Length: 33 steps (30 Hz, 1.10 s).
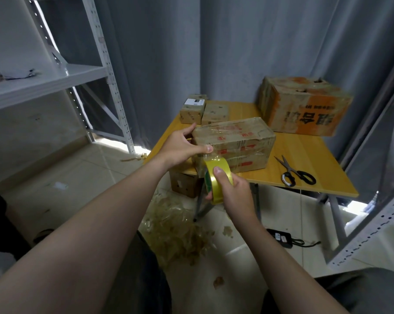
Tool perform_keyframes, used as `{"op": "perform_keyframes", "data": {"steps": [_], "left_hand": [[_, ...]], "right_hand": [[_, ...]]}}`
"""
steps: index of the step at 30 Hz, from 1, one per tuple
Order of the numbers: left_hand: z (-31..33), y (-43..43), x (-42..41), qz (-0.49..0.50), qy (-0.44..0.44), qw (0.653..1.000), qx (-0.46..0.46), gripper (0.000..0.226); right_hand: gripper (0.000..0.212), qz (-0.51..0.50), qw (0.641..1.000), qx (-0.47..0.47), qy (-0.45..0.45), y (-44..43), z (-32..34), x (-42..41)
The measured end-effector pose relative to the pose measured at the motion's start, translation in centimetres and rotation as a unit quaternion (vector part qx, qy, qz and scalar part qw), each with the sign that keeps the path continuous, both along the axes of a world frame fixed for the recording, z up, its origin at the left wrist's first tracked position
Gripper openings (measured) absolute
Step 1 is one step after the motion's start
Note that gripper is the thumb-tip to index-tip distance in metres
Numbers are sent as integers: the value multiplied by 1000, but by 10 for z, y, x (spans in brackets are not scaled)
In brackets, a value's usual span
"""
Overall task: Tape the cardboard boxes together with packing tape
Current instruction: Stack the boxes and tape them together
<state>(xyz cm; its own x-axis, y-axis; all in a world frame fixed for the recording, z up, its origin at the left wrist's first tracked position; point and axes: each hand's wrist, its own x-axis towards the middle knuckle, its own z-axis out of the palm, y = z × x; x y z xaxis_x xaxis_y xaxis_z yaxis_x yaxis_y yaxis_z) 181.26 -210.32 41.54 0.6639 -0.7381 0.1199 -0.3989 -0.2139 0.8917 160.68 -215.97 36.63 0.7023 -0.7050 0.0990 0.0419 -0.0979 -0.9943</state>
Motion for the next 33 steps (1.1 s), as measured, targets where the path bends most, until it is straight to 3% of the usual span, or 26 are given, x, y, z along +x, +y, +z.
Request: {"op": "perform_keyframes", "data": {"steps": [7,13,21,29,33], "left_hand": [[-3,0,3,-5,-2,1000,5,136],[0,1,-2,-4,3,1000,-8,131],[4,1,3,-11,-37,999,28,121],[12,1,2,20,-43,998,43,117],[22,2,3,30,-1,997,66,102]], "right_hand": [[46,-16,994,38,105,9,-27,-8],[49,-9,996,32,84,11,-39,-6],[53,-12,996,-63,57,3,-61,-22],[65,-54,994,-10,98,7,-75,-7],[65,-53,994,9,95,3,-60,2]]}}
